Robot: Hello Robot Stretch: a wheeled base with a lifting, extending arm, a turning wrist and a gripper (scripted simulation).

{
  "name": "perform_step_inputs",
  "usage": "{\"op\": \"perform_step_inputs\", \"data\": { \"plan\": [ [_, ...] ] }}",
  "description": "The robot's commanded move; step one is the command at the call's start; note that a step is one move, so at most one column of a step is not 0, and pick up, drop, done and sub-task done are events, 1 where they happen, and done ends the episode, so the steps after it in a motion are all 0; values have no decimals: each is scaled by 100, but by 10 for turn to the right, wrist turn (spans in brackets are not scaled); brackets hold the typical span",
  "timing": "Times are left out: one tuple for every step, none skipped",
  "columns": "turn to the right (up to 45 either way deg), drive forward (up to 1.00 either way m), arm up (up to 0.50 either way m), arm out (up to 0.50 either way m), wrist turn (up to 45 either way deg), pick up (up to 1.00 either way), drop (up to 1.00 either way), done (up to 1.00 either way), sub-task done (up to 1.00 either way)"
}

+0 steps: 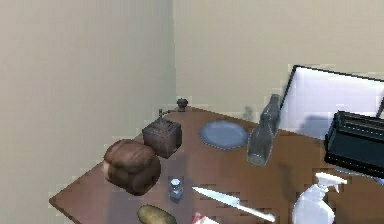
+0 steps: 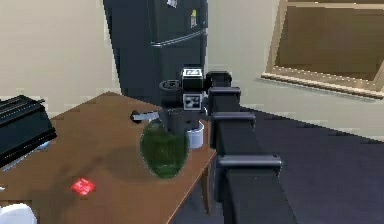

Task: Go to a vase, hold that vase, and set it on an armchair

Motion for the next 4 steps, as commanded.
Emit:
{"op": "perform_step_inputs", "data": {
  "plan": [
    [0, 0, -24, 0, 0, 0, 0, 0, 0],
    [0, 0, 0, 0, 0, 100, 0, 0, 0],
    [0, 0, 10, 0, 0, 0, 0, 0, 0],
    [0, 0, 14, 0, 0, 0, 0, 0, 0]
  ]
}}
